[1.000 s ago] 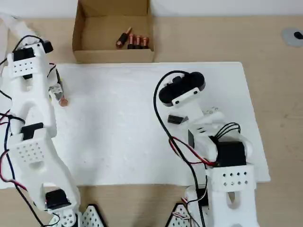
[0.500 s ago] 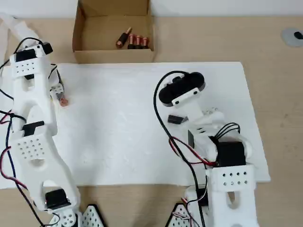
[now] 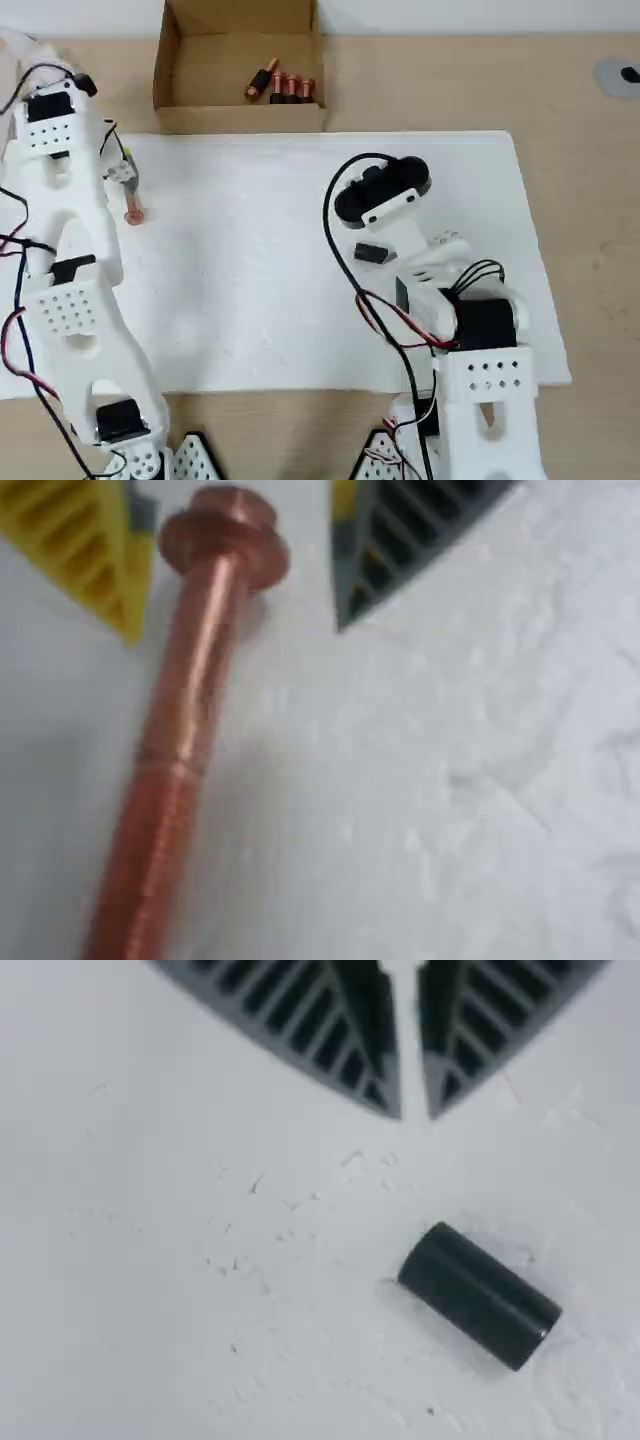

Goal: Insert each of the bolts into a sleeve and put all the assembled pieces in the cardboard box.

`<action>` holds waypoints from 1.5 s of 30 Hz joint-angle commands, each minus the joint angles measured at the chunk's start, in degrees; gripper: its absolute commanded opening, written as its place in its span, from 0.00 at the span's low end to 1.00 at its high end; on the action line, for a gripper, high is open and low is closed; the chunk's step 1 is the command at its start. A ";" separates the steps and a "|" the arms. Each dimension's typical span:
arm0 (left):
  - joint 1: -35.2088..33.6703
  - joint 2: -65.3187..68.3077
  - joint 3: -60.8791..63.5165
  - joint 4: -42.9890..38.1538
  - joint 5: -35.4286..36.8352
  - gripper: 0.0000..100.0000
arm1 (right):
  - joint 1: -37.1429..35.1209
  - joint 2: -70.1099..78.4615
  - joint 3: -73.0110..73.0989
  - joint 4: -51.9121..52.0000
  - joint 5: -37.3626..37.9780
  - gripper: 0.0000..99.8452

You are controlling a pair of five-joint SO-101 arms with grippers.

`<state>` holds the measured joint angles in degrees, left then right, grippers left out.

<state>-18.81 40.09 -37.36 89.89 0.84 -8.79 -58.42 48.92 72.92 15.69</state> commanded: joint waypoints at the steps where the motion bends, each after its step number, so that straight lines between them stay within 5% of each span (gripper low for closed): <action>1: 1.05 1.54 -1.85 -1.49 0.44 0.14 | 0.84 0.22 -0.04 -0.18 0.35 0.01; 12: 1.14 10.59 -5.10 -1.32 1.05 0.14 | 0.66 0.13 -0.04 -0.18 0.35 0.01; 17: 0.79 12.26 -5.10 -1.32 0.97 0.00 | 0.66 0.13 -0.13 -0.18 0.35 0.01; 21: 0.62 11.47 -6.24 -0.35 -0.79 0.01 | 0.66 0.13 -0.22 -0.18 0.35 0.01; 24: 1.14 9.01 -12.66 4.84 -9.32 0.01 | 0.66 0.13 -0.13 -0.18 0.35 0.01; 32: -0.18 -5.67 -20.57 10.81 -50.02 0.00 | 0.84 0.13 -0.13 -0.18 0.35 0.01; 39: 3.08 -23.69 6.24 10.81 -82.37 0.01 | 0.84 0.13 -0.04 -0.18 0.35 0.01; 45: 5.27 -37.76 32.00 10.37 -94.86 0.01 | 0.57 0.13 -0.31 -0.18 0.35 0.01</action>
<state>-14.42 10.02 -14.59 100.09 -89.36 -8.79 -58.42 48.92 72.92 15.69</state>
